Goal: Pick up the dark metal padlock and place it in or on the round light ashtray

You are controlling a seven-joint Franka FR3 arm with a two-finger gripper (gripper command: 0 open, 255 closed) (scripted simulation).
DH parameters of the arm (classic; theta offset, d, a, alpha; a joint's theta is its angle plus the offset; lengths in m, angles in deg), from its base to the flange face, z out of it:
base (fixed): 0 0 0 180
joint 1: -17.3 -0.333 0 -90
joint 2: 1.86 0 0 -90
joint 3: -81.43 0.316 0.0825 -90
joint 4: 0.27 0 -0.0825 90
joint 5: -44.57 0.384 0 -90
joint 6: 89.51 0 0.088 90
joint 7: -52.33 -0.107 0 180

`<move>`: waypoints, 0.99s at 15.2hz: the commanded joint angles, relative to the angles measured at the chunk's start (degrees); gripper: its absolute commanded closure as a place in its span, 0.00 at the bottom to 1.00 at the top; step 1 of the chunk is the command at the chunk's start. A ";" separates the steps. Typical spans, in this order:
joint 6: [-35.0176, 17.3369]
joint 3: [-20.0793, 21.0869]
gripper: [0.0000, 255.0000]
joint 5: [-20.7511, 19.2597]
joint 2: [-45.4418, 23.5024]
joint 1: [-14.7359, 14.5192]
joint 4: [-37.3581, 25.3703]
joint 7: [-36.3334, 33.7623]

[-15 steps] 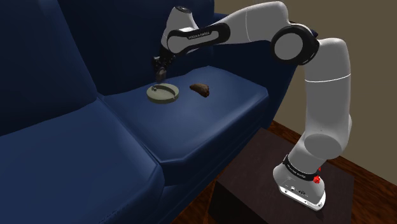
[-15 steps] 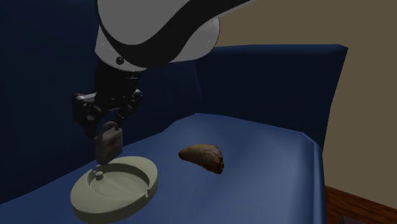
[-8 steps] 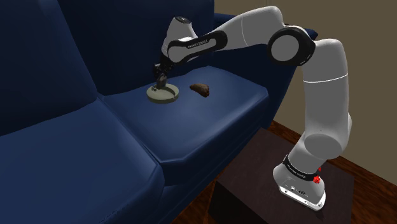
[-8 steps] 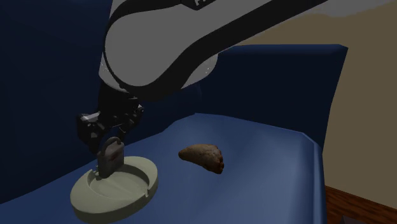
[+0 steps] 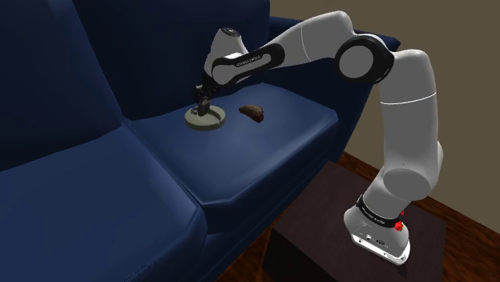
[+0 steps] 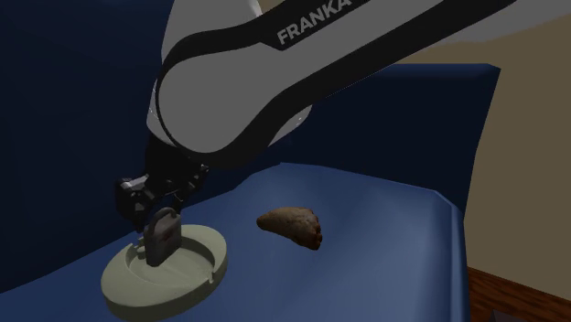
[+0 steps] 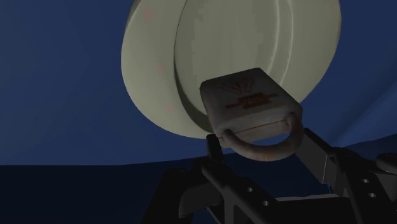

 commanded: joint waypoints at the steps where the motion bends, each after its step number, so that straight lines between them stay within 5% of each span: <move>1: -0.04 0.00 1.00 0.00 -0.01 0.00 0.00 0.00; 2: -0.04 0.00 1.00 0.00 -0.01 0.00 0.00 0.00; 3: -0.03 0.00 0.00 0.00 -0.01 0.00 0.00 0.00; 15: 2.84 0.89 0.00 1.39 6.58 1.22 3.66 0.76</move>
